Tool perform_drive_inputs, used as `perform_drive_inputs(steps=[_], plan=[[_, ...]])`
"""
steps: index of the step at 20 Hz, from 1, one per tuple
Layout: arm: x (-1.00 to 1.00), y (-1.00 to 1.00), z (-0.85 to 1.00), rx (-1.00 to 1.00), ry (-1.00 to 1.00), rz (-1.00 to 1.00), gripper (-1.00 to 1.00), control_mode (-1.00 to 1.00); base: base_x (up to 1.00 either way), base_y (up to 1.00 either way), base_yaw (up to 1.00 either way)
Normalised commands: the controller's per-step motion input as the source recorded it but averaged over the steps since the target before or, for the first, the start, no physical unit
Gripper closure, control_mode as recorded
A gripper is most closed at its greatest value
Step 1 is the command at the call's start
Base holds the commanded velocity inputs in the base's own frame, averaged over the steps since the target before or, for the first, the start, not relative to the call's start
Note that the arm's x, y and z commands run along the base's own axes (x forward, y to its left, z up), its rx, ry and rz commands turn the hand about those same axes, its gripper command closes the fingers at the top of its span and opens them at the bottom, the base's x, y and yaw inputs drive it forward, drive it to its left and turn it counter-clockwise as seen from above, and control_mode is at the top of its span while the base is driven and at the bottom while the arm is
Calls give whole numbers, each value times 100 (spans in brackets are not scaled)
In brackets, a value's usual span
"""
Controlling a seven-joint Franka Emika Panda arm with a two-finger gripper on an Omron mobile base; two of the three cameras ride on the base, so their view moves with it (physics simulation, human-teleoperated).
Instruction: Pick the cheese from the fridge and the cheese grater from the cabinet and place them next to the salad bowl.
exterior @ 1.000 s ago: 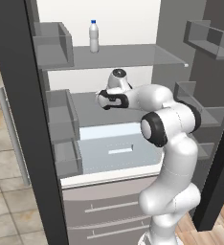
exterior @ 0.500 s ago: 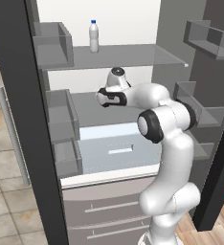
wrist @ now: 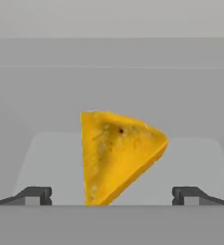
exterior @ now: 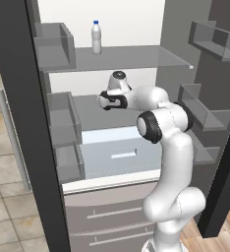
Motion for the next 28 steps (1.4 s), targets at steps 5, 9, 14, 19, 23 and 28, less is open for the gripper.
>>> perform_drive_inputs(steps=[5,9,14,19,23,28], plan=[[32,0,0,0,0,0,-100,-100,0,0,0],[8,1,0,0,0,0,-100,-100,0,0,0],[0,0,-6,0,1,0,-100,-100,0,0,0],[-3,0,-11,0,0,0,-100,-100,0,0,0],[0,0,-14,0,0,0,-100,-100,0,0,0],[0,0,-24,0,0,0,-100,-100,0,0,0]])
